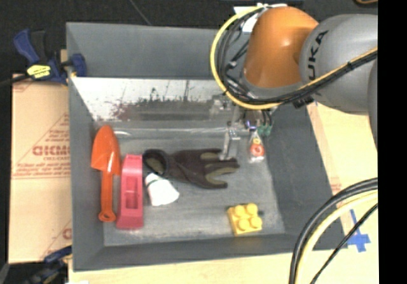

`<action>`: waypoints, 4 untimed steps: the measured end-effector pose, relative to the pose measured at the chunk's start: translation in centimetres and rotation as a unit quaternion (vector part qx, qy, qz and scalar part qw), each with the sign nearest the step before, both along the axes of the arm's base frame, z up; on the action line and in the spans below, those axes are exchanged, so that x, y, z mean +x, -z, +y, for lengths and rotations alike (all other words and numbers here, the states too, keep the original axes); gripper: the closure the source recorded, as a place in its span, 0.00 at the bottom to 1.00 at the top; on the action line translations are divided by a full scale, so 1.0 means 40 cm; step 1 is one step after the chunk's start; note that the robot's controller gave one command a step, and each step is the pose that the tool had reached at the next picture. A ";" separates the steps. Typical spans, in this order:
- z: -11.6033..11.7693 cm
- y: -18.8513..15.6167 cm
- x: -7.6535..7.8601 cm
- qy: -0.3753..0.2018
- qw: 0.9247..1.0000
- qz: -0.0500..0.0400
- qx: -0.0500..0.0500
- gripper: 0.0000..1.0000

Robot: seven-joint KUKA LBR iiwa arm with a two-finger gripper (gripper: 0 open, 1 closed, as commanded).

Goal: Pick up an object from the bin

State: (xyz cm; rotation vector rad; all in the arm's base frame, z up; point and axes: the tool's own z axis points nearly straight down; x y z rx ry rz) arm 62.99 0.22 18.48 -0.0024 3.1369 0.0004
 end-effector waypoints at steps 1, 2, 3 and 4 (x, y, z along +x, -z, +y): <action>-0.021 0.170 -0.041 -0.051 0.999 -0.001 0.000 1.00; -0.021 0.170 -0.041 -0.051 0.999 -0.001 0.000 0.00; -0.021 0.170 -0.041 -0.051 0.999 -0.001 0.000 0.00; 0.005 0.283 -0.016 -0.036 0.999 -0.003 0.000 0.00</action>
Offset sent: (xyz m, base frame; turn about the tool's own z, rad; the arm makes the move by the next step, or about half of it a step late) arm 0.0000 0.0000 0.0000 0.0000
